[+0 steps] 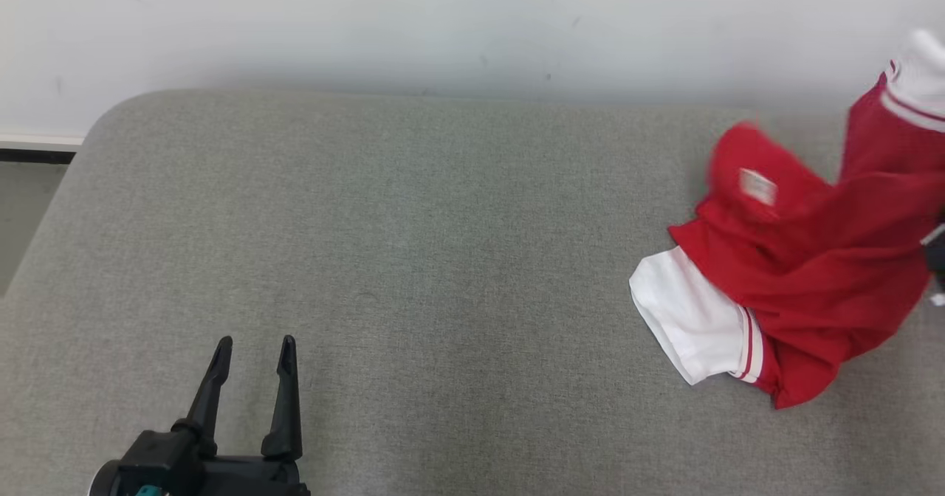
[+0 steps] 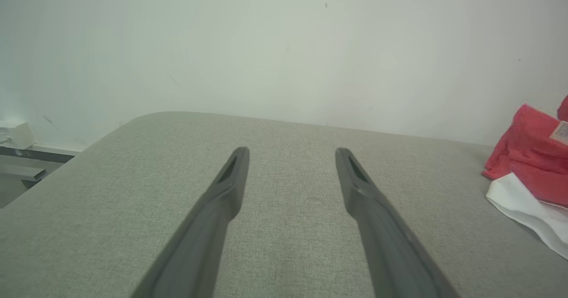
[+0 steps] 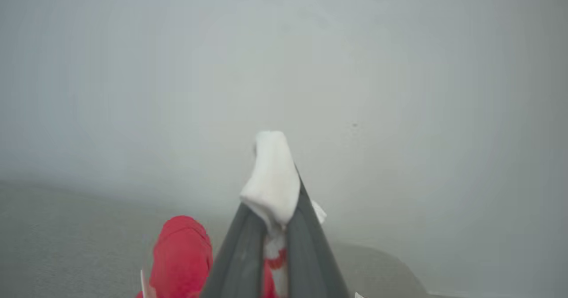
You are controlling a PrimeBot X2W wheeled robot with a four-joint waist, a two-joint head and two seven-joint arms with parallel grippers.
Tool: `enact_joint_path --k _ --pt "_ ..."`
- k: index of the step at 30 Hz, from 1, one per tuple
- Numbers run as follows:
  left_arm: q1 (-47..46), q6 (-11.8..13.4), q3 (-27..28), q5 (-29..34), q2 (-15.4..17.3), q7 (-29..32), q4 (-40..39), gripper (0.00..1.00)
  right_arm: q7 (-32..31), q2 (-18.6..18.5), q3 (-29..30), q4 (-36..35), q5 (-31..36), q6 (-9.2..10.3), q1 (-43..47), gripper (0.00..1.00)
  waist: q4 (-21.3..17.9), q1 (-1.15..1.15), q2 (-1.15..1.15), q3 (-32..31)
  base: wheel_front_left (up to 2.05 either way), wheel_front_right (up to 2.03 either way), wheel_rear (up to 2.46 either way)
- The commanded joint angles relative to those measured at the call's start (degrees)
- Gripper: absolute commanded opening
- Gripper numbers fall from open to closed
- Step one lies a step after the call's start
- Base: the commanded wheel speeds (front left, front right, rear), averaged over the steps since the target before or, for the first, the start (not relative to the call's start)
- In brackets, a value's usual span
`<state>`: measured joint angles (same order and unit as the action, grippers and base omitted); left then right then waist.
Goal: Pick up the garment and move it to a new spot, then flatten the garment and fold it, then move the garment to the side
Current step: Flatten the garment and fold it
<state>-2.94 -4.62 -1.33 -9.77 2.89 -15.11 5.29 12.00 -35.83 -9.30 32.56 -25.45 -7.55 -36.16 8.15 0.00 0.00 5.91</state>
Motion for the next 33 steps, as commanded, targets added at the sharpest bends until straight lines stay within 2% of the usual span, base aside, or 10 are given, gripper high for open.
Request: enact_joint_path --k 1,8,14,15,19,24,29,30,31,33 --pt "1.18 0.1 -0.25 -0.14 0.01 -0.03 -0.13 1.0 -0.63 1.64 -0.99 -2.21 0.53 0.16 0.15 0.0 0.82 0.0 0.0 -1.01 0.0 0.0 0.0" --pt "2.41 0.56 -0.4 0.11 0.02 -0.03 -0.71 1.0 -3.44 10.42 -6.66 -11.95 1.88 0.16 2.41 0.0 3.12 0.0 0.0 -2.71 0.0 0.0 0.0" --pt "2.21 0.15 -0.24 -0.05 0.02 -0.03 -0.66 1.0 -4.32 19.43 -14.02 -14.82 2.29 0.16 2.16 0.0 5.26 0.0 0.0 -2.13 0.0 0.0 0.0" --pt "2.21 0.15 -0.24 -0.05 0.02 -0.03 -0.66 1.0 -4.32 19.43 -14.02 -14.82 2.29 0.16 2.16 0.0 5.26 0.0 0.0 -2.13 0.0 0.0 0.0" --pt "1.37 0.26 -0.93 -0.71 0.01 -0.02 -0.45 1.0 -3.86 25.02 -21.93 -13.53 1.91 0.15 2.43 0.0 7.0 0.0 0.0 -1.1 0.0 0.0 0.0" --pt "0.89 0.68 -1.7 -1.67 0.02 -0.02 -0.16 1.0 -1.94 30.1 -31.87 -9.77 1.01 0.15 4.28 0.0 9.04 0.0 0.0 0.15 0.0 0.0 0.0" --pt "0.43 1.06 -2.33 -2.37 0.01 -0.03 0.3 1.0 -0.64 31.57 -39.85 -3.78 -2.34 0.15 6.68 0.0 10.14 0.0 0.0 0.78 0.0 0.0 0.0" --pt "0.38 1.13 -2.39 -2.4 0.02 -0.03 0.37 1.0 -0.12 31.84 -40.78 -2.61 -2.89 0.15 7.01 0.11 10.17 0.0 0.0 0.81 0.0 0.0 0.0" --pt "0.38 1.29 -2.36 -2.33 0.01 -0.03 0.42 1.0 0.21 32.01 -41.35 -1.71 -3.65 0.15 7.06 1.0 10.11 0.0 0.0 0.85 0.0 0.0 0.0" --pt "0.51 1.5 -2.32 -2.45 -0.01 -0.03 0.52 1.0 1.15 32.04 -41.96 -0.21 -4.46 0.15 6.48 1.0 9.57 0.0 0.0 0.77 0.0 0.0 0.0"
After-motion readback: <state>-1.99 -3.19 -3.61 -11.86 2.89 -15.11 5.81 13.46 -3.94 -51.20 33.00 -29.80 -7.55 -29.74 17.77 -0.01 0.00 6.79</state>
